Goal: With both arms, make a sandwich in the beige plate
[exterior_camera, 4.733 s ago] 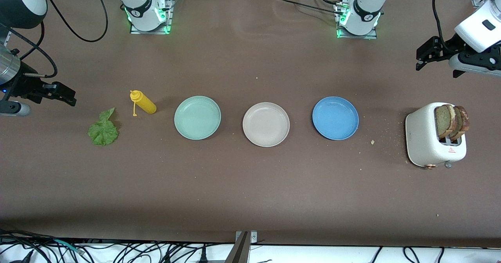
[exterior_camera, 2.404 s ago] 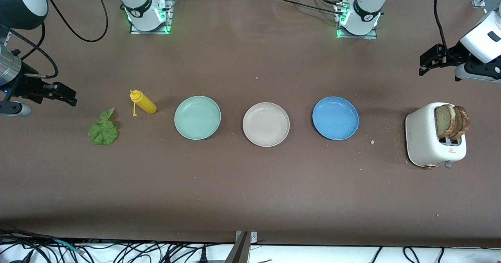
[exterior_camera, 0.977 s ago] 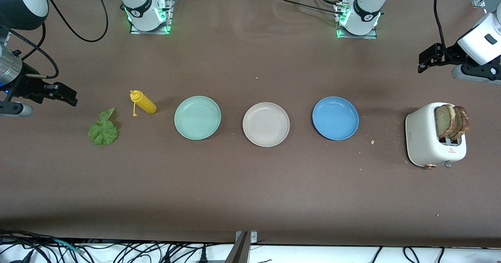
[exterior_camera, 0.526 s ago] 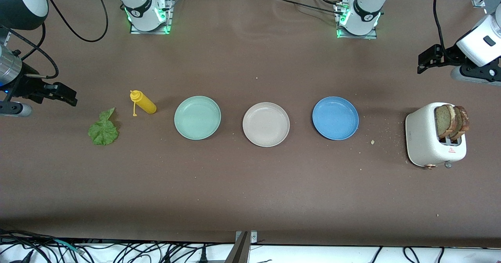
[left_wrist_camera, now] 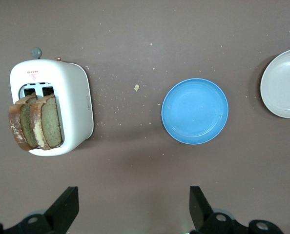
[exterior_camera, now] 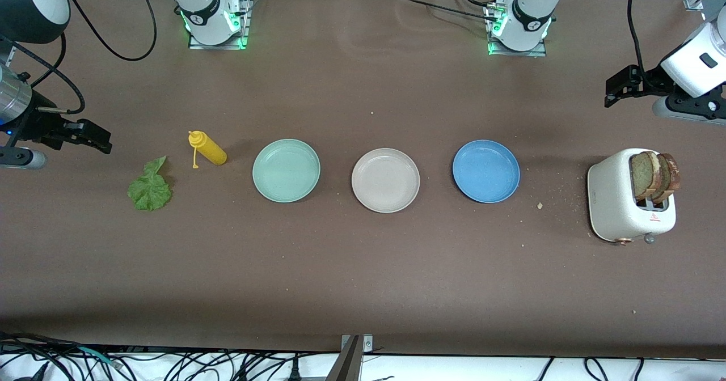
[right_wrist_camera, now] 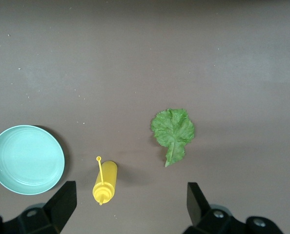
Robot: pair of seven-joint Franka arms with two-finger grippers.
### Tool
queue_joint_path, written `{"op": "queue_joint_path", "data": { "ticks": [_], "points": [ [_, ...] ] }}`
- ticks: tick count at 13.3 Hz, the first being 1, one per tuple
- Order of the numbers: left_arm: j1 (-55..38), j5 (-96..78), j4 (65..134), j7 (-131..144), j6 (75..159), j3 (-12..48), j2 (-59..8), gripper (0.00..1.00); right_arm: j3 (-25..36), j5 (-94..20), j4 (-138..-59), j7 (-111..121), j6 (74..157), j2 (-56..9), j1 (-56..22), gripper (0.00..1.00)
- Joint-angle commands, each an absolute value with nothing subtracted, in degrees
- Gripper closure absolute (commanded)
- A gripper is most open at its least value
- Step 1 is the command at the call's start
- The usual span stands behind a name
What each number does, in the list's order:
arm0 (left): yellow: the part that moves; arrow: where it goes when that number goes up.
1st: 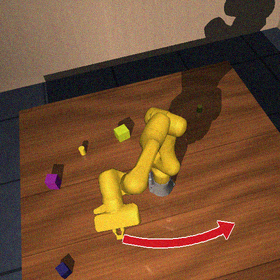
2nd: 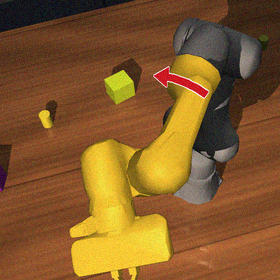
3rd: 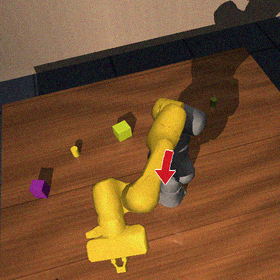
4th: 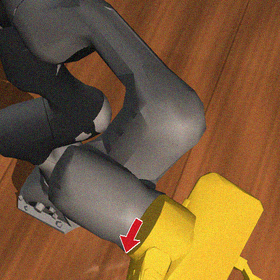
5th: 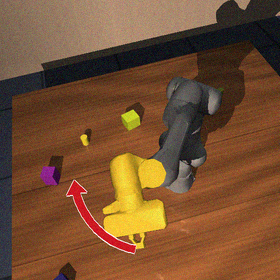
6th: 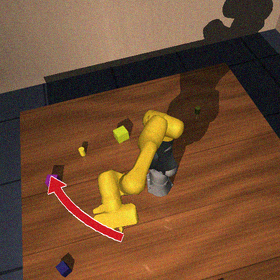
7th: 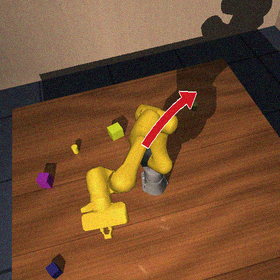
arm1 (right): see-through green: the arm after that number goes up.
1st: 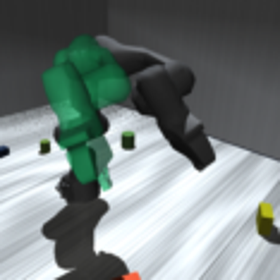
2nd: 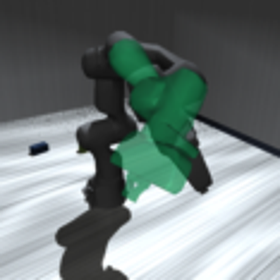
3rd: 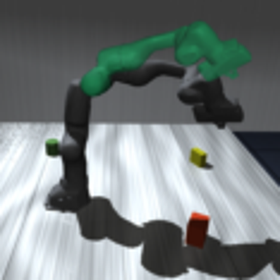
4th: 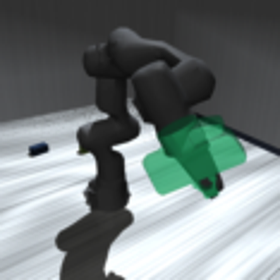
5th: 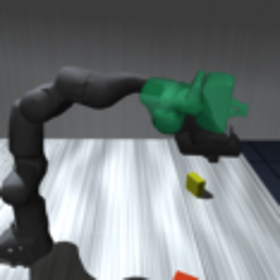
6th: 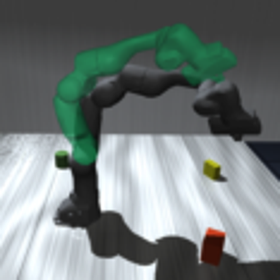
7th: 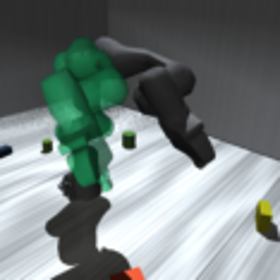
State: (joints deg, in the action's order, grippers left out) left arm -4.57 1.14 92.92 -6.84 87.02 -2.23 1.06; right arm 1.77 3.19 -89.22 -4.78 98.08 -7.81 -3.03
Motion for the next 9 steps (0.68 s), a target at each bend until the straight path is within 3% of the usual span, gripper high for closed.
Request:
{"op": "queue_joint_path", "data": {
  "ticks": [1, 9],
  "points": [
    [-4.13, 2.46, 91.23, -7.03, 85.87, -1.76, 0.35, 0.00, 1.85, 2.72, -89.30, -4.83, 97.73, -7.38, -2.99, 0.00],
    [-4.13, 2.46, 91.32, -7.03, 85.78, -1.67, -0.35, 0.00, 1.85, 2.72, -89.47, -4.92, 97.65, -7.38, -2.99, 0.00]
  ]
}}
